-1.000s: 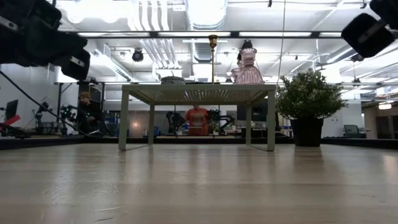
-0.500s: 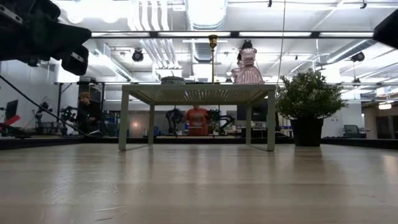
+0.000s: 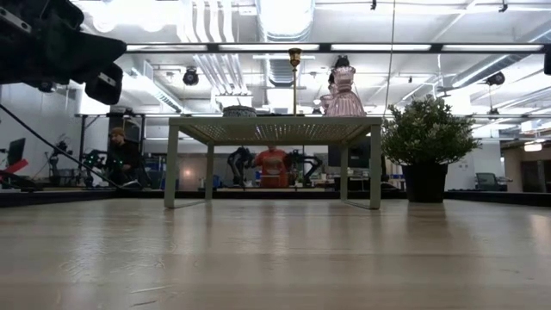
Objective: Pick & Place candle stick holders
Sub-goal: Put the pink scented candle on the shelf
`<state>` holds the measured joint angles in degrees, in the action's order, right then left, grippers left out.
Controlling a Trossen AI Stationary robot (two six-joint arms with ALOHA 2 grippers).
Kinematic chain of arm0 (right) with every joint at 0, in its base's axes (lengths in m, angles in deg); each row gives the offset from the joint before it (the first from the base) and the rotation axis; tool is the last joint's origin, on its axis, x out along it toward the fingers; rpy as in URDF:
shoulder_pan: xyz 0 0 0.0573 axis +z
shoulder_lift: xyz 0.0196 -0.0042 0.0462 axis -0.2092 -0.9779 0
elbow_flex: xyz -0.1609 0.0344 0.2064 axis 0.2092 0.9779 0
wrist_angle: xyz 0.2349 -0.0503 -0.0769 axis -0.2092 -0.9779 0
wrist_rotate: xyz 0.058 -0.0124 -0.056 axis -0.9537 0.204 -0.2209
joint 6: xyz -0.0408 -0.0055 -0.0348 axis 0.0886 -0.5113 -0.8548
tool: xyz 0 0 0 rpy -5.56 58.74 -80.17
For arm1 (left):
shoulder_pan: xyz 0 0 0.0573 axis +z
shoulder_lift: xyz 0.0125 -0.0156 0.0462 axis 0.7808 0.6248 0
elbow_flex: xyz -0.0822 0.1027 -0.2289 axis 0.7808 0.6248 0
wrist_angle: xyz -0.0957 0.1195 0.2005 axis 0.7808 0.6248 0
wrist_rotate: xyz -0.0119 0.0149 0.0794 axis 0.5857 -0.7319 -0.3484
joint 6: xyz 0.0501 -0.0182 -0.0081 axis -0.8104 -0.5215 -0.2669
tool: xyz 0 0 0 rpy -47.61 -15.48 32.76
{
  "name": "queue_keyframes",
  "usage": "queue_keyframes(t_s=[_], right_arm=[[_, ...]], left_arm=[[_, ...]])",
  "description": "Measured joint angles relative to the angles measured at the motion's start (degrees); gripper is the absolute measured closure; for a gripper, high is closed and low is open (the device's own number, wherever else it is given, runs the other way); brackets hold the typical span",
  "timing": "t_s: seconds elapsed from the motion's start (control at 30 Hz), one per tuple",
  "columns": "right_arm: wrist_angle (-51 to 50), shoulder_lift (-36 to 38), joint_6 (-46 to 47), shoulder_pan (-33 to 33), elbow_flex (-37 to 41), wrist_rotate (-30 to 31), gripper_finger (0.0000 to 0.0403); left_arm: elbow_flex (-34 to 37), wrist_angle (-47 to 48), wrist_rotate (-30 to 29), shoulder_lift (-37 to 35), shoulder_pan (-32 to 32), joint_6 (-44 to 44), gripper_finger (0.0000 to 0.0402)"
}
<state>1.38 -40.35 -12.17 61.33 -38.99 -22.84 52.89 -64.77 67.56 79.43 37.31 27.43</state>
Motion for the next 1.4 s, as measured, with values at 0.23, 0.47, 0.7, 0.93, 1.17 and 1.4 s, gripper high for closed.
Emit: queue_keyframes(t_s=[0.23, 0.47, 0.7, 0.93, 1.17, 1.4], right_arm=[[0.19, -3.25, -0.53, 0.11, 1.19, -0.26, 0.0044], [4.26, -5.22, -2.03, 0.13, 1.21, 0.04, 0.0046], [5.91, -6.68, -2.28, 0.11, 1.28, 0.07, 0.0056], [6.23, -6.52, -2.50, 0.09, 1.26, 1.55, 0.0077], [6.88, -6.62, -3.97, 0.08, 1.35, 3.74, 0.0104], [7.38, -6.55, -5.14, -1.15, 1.32, 4.70, 0.0110]], left_arm=[[0.00, 0.04, 0.00, 0.00, 0.00, 0.00, 0.0396], [0.00, 0.33, 0.00, 0.02, 0.00, 0.00, 0.0396], [0.00, 0.31, 0.02, 0.02, 0.02, 0.00, 0.0396], [0.00, 0.31, 0.02, 0.02, 0.02, 0.00, 0.0396], [0.00, 0.32, 0.02, 0.02, 0.02, 0.00, 0.0396], [0.00, 0.31, 0.02, 0.02, 0.02, 0.00, 0.0396]])
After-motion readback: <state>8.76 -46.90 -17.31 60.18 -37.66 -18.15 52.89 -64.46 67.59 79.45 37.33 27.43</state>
